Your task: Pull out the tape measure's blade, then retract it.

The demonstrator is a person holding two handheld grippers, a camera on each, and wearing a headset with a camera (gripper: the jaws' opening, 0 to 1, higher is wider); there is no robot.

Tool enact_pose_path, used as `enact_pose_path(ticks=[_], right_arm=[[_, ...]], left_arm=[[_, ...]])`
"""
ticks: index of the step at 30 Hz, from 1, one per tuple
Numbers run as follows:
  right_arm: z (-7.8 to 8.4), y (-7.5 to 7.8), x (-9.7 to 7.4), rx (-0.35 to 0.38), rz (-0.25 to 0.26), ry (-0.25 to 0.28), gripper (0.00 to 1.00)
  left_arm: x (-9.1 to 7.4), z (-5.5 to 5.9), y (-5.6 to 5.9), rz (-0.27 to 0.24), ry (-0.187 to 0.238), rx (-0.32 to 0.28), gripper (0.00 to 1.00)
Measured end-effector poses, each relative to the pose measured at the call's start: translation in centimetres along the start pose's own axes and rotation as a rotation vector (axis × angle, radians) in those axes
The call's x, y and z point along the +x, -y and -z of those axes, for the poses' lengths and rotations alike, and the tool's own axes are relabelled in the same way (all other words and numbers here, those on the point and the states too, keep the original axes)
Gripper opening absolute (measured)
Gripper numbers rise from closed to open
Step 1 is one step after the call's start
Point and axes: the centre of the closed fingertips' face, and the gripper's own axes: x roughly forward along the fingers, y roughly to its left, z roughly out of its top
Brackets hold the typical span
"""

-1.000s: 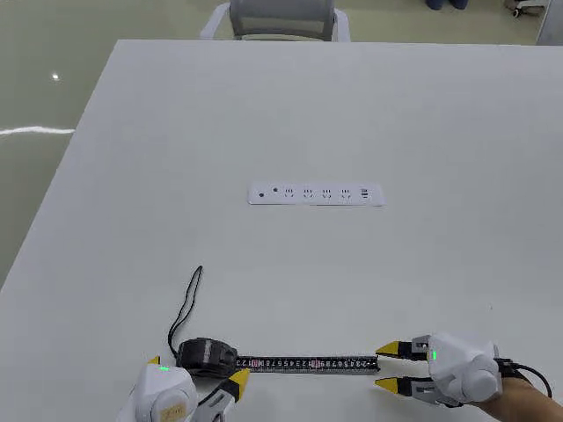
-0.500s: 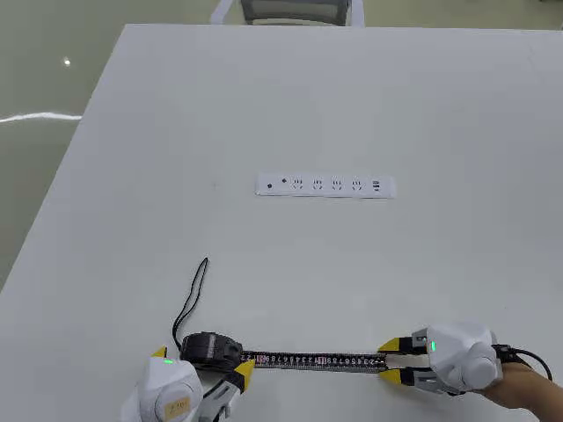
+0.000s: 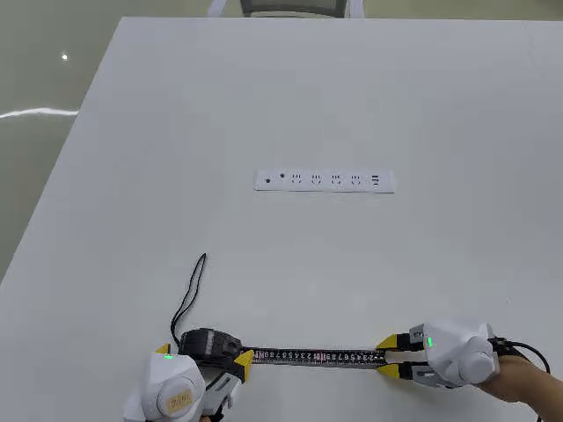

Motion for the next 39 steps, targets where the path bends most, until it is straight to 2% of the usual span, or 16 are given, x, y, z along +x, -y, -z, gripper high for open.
enact_pose_path(ticks=[2, 7, 14, 19, 29, 39], right_arm=[[0.13, 0.06, 0.06, 0.000, 0.000, 0.000, 0.14], [0.05, 0.08, 0.02, -0.001, -0.001, 0.001, 0.14], [-0.01, 0.04, 0.02, -0.004, 0.002, 0.000, 0.14], [-0.03, 0.02, 0.03, -0.005, 0.004, -0.001, 0.14], [-0.09, -0.01, -0.04, -0.005, 0.006, -0.001, 0.14], [-0.04, -0.12, -0.02, -0.014, 0.007, -0.012, 0.14]], left_arm=[[-0.01, -0.13, -0.13, -0.009, 0.010, -0.017, 0.74], [0.07, -0.09, -0.30, -0.019, 0.004, -0.051, 0.73], [0.30, -0.08, -0.39, -0.043, 0.019, -0.067, 0.67], [0.68, 0.15, -0.37, -0.050, 0.014, -0.089, 0.64], [0.74, 0.15, -0.37, -0.093, 0.028, -0.092, 0.63], [0.63, 0.12, -0.47, -0.102, 0.027, -0.075, 0.62]])
